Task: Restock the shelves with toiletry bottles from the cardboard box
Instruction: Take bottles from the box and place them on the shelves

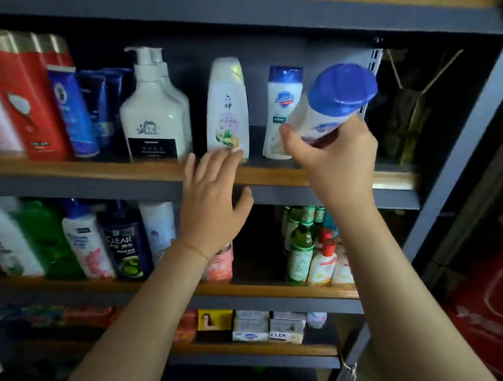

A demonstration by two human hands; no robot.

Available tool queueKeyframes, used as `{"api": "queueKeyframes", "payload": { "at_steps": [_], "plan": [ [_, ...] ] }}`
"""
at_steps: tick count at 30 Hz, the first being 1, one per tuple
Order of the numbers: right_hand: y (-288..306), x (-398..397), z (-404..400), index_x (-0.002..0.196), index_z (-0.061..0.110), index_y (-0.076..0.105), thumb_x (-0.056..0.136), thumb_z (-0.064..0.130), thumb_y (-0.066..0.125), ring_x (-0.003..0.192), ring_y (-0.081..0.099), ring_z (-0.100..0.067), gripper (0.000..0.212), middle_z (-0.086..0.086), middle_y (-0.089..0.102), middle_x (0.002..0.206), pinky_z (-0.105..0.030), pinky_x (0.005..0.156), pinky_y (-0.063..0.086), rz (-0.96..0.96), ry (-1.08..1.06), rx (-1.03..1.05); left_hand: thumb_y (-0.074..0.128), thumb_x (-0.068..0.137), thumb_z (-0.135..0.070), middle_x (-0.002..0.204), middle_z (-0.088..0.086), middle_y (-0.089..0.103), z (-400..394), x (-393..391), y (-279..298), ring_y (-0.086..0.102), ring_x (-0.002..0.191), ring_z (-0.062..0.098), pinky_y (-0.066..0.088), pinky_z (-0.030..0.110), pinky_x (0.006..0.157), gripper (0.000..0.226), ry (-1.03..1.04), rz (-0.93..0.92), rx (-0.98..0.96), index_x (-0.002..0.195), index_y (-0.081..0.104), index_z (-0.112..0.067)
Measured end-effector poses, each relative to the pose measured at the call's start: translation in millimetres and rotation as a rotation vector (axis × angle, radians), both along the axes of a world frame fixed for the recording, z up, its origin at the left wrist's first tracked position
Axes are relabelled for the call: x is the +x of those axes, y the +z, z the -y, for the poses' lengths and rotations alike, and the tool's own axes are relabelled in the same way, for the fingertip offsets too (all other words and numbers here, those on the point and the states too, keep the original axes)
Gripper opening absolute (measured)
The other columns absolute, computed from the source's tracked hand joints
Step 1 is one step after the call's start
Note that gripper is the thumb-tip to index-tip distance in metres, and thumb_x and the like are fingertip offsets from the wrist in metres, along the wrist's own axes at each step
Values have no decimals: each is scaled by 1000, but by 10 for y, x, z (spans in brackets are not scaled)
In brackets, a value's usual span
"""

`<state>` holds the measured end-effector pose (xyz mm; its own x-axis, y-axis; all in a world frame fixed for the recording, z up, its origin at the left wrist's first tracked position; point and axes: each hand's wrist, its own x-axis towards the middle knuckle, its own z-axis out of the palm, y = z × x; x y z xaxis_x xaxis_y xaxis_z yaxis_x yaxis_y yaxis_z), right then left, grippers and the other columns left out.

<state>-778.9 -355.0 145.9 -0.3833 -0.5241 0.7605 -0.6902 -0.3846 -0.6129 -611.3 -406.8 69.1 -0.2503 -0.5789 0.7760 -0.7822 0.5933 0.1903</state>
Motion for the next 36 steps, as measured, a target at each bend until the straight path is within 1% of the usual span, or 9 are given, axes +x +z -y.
{"api": "queueKeyframes", "payload": {
  "at_steps": [6,11,23,25,27,29,31,34,36],
  "plan": [
    [130,10,379,91,17,49,72,62,69,90,65,-27,52,-2,67,95,-30,65,41,-151,-241,357,56,81,-32,127,0,57,51,-30,-29,46,126,21,13,45,122,47,-39,-109,-7,126,58,-17],
    [159,76,572,110,7,50,76,54,70,99,64,-33,62,-10,66,108,-32,68,40,-198,-252,432,54,82,-31,128,0,56,31,-29,-26,44,127,21,9,44,123,47,-41,-113,-3,127,57,-17],
    [184,101,630,122,5,41,74,53,77,109,62,-33,77,-12,60,121,-32,73,42,-185,-200,486,56,82,-30,130,-1,56,41,-30,-48,44,128,20,9,44,123,47,-26,-95,-9,127,56,-16],
    [165,98,528,124,3,41,74,57,75,107,60,-32,81,-13,55,123,-35,78,47,-242,-253,389,55,83,-31,131,-1,56,56,-25,-53,43,130,20,9,45,123,48,-29,-86,-11,129,56,-16],
    [96,141,384,118,2,47,79,53,71,97,60,-29,68,-13,53,116,-34,75,49,-273,-277,142,54,85,-30,134,2,54,46,-8,-45,42,133,22,11,47,123,50,-59,-77,-10,132,55,-14],
    [-18,283,207,103,4,55,86,39,66,82,58,-21,41,-10,57,100,-26,66,45,-208,-147,-102,56,87,-24,145,5,48,-16,46,-43,34,143,25,14,49,122,55,-120,-104,-22,140,50,-12],
    [-204,524,47,85,8,57,90,24,62,66,54,-11,18,-1,59,77,-20,59,40,-140,107,-178,59,87,-15,151,9,42,-154,176,-86,28,147,26,21,48,121,58,-144,-181,-57,143,47,-8],
    [-669,1041,-2,73,14,54,94,15,59,54,48,-2,22,11,50,59,-15,55,37,-47,500,4,59,89,-10,128,10,62,-421,642,-366,55,123,24,42,41,105,39,-62,-329,-65,127,61,-5],
    [-1123,1471,59,70,16,53,95,17,59,54,46,-3,26,10,49,57,-19,54,39,-32,650,219,55,92,-14,109,6,70,-602,1153,-802,63,100,18,50,29,89,26,96,-403,62,113,69,-8]
  ]
}}
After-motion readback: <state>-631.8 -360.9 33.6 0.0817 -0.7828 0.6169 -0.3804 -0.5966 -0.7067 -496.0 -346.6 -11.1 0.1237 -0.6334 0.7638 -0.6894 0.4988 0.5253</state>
